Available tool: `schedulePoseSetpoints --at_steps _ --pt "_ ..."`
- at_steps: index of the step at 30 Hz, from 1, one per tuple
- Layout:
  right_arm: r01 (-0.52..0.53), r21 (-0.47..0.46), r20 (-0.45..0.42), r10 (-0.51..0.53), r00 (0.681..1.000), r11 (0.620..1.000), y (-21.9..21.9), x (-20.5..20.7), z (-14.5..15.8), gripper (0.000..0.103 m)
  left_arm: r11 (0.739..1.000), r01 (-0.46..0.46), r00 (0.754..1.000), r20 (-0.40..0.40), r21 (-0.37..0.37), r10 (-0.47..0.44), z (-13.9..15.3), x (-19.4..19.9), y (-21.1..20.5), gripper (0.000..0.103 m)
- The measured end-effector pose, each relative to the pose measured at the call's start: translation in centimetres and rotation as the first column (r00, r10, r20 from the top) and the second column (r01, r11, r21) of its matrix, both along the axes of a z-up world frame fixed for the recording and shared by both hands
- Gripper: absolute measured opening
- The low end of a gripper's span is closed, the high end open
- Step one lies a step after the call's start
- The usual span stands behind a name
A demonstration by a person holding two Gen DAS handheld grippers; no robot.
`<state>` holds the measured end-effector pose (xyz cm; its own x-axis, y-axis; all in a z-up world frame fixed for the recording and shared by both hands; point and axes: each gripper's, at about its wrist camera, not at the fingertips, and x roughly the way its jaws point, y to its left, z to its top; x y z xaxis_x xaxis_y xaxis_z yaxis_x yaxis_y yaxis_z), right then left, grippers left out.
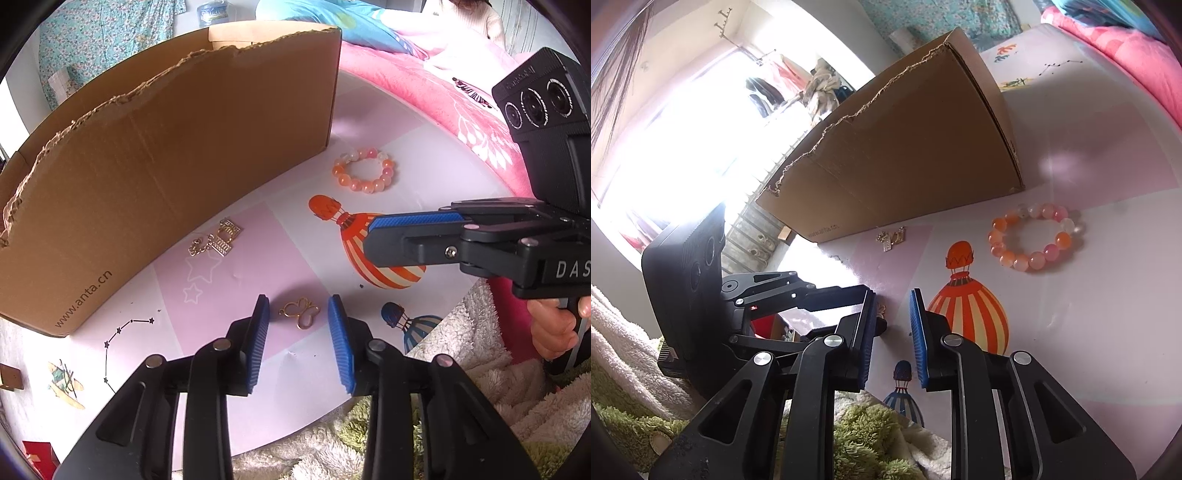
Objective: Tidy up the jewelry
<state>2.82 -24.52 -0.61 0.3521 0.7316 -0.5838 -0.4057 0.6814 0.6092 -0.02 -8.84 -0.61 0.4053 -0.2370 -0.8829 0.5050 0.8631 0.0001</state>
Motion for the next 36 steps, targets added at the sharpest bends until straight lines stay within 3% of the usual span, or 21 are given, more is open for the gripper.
schedulePoseSetpoints --at_steps 8,13,36 --pt "0.002 0.010 -0.001 -0.002 1.000 1.000 -0.1 0.2 -0.1 0.020 1.000 -0.005 1.000 0.006 0.013 0.005 -0.2 0.2 -0.2 0.032" --pt "0.004 0.011 0.002 -0.004 1.000 1.000 -0.4 0.2 -0.1 0.020 1.000 -0.021 1.000 0.014 0.019 0.021 -0.1 0.3 0.4 0.020" --pt "0.008 -0.053 0.049 -0.005 0.999 0.999 1.3 -0.2 1.4 0.020 0.999 -0.021 0.998 0.052 -0.041 0.023 0.1 -0.6 1.2 0.020"
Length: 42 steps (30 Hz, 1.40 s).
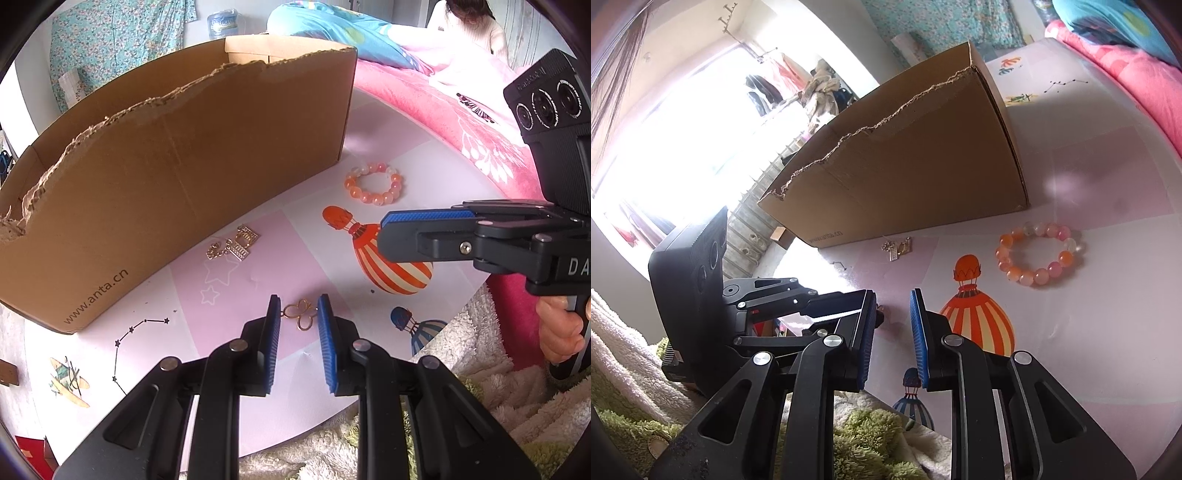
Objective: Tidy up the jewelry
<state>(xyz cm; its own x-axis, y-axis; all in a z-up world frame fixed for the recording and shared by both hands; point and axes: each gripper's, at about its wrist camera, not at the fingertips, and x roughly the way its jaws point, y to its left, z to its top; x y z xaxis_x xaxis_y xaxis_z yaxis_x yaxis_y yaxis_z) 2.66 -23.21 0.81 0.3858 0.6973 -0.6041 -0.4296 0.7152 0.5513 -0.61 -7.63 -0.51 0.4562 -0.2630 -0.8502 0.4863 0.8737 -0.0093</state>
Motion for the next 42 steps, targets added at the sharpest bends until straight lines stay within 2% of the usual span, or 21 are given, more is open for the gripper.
schedulePoseSetpoints --at_steps 11,17,21,25,30,42 --pt "0.006 -0.070 0.077 0.000 0.997 0.998 3.0 1.2 0.6 0.020 0.995 -0.092 0.990 0.100 -0.034 0.095 1.4 0.5 4.3 0.020" --pt "-0.025 -0.130 0.105 0.038 0.994 0.991 6.0 2.4 0.1 0.013 0.985 -0.167 0.978 0.120 -0.049 0.172 1.6 0.9 7.1 0.020" --pt "-0.037 -0.252 0.155 0.078 0.985 0.967 8.5 2.9 -0.2 0.011 0.978 -0.198 0.972 0.117 -0.064 0.205 1.4 0.9 8.4 0.020" --pt "-0.039 -0.372 0.204 0.123 0.971 0.927 10.8 2.9 -0.7 0.011 0.974 -0.213 0.969 0.113 -0.079 0.221 1.3 0.8 9.3 0.020" --pt "-0.032 -0.478 0.229 0.160 0.960 0.878 12.1 2.8 -1.6 0.009 0.972 -0.217 0.968 0.110 -0.092 0.227 1.1 0.8 9.6 0.020" --pt "-0.023 -0.565 0.222 0.179 0.959 0.824 13.5 3.2 -2.5 0.008 0.971 -0.212 0.969 0.106 -0.115 0.224 0.9 0.7 10.1 0.020"
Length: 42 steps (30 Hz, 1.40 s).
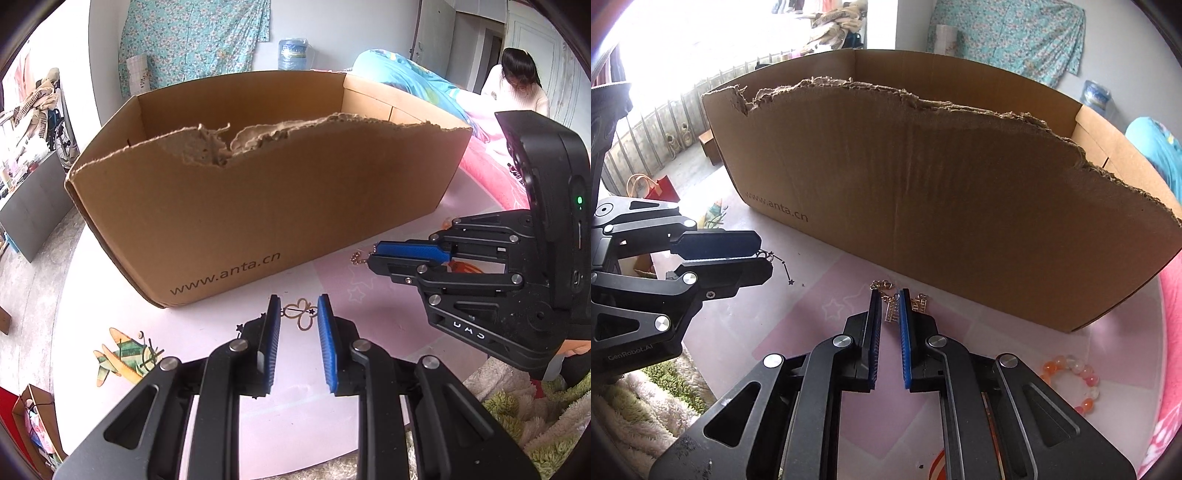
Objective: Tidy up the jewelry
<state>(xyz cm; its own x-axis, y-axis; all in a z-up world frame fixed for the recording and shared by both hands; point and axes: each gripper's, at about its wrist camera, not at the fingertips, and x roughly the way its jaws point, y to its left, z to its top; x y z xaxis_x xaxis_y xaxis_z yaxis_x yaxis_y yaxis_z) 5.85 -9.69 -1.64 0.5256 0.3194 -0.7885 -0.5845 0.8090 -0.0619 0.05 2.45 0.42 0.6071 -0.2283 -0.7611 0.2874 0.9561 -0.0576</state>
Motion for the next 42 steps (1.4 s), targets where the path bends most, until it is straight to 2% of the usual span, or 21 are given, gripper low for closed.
schedulePoseSetpoints --at_steps 8,13,19,24,30,35,37,40,42 --pt "-0.011 -0.024 0.015 0.011 1.000 1.000 -0.1 -0.2 0.0 0.002 1.000 -0.005 1.000 0.006 -0.003 0.005 0.1 -0.3 0.2 0.020" --pt "0.003 0.013 0.018 -0.003 1.000 1.000 -0.1 -0.8 0.9 0.002 1.000 -0.004 1.000 0.008 -0.004 0.004 0.2 -0.4 0.1 0.020" --pt "0.027 0.131 0.010 -0.029 1.000 0.991 -2.1 -2.0 3.3 0.002 1.000 0.004 1.000 0.013 -0.005 -0.004 0.3 -0.5 0.0 0.020" --pt "0.052 0.273 -0.003 -0.053 0.999 0.961 -4.6 -2.5 5.4 0.002 0.999 0.035 0.998 0.044 -0.020 -0.034 1.2 -1.2 -0.3 0.020" --pt "0.026 0.419 0.053 -0.053 0.997 0.908 -6.7 -2.4 8.6 0.002 0.987 0.129 0.983 0.144 -0.093 -0.115 4.2 -2.7 -1.1 0.020" --pt "-0.022 0.479 0.130 -0.047 0.990 0.878 -7.3 -1.0 12.0 0.002 0.959 0.253 0.937 0.278 -0.128 -0.210 8.6 -4.0 -2.1 0.020" --pt "-0.028 0.478 0.147 -0.049 0.988 0.878 -7.3 -0.2 12.8 0.002 0.958 0.262 0.924 0.316 -0.119 -0.214 10.3 -3.6 -2.4 0.020" --pt "-0.024 0.459 0.150 -0.051 0.987 0.888 -6.9 1.8 12.9 0.002 0.966 0.233 0.930 0.315 -0.113 -0.188 11.7 -1.2 -2.5 0.020" --pt "-0.005 0.448 0.113 -0.051 0.992 0.894 -6.7 3.8 12.5 0.002 0.969 0.214 0.941 0.291 -0.121 -0.171 12.1 1.1 -2.4 0.020"
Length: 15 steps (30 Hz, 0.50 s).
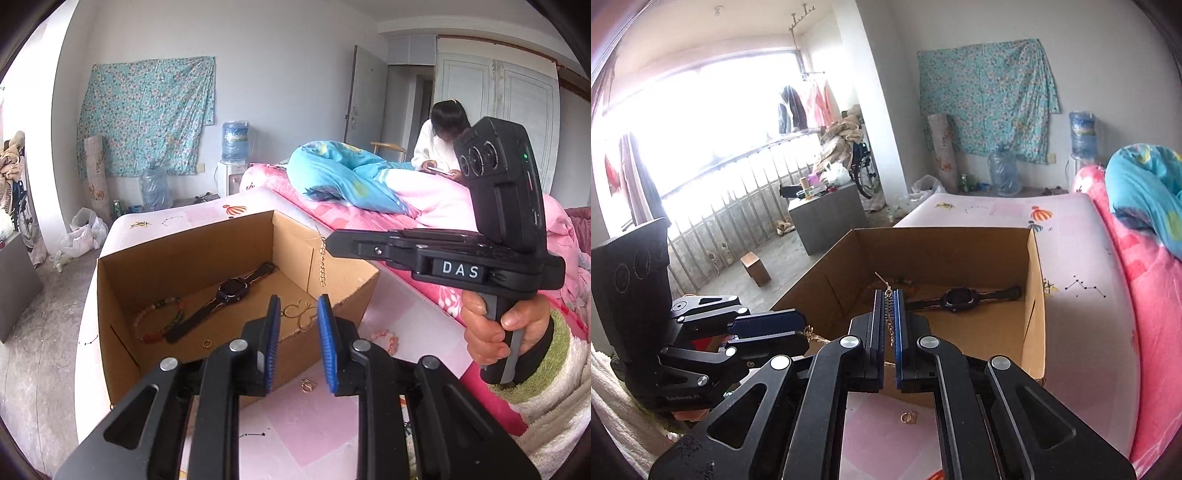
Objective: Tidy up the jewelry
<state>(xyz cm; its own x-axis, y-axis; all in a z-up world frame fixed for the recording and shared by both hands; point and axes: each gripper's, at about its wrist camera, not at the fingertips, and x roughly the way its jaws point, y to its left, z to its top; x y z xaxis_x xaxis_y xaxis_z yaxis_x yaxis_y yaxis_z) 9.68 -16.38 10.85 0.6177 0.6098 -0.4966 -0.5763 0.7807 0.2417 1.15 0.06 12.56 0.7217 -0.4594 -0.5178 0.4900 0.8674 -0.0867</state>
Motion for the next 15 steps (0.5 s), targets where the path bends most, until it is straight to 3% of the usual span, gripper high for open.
schedulePoseSetpoints --at_steps 5,8,11,15 --pt "0.016 -0.076 -0.092 -0.023 0.996 0.997 0.7 4.2 -1.4 0.002 0.999 -0.031 0.993 -0.115 0.029 0.035 -0.7 6.5 -0.1 0.020" --pt "0.018 -0.124 -0.135 -0.035 0.990 0.992 1.2 6.3 -2.3 0.002 0.998 -0.038 0.990 -0.132 0.059 0.046 -1.2 9.1 -0.7 0.020" --pt "0.012 -0.151 -0.180 -0.039 0.983 0.988 1.5 8.0 -3.1 0.005 0.996 -0.048 0.977 -0.203 0.069 0.061 -2.3 11.6 -1.1 0.020" --pt "0.037 -0.161 -0.176 -0.065 0.982 0.986 1.3 8.7 -3.2 0.008 0.995 -0.077 0.958 -0.271 0.067 0.092 -3.7 13.4 -0.9 0.031"
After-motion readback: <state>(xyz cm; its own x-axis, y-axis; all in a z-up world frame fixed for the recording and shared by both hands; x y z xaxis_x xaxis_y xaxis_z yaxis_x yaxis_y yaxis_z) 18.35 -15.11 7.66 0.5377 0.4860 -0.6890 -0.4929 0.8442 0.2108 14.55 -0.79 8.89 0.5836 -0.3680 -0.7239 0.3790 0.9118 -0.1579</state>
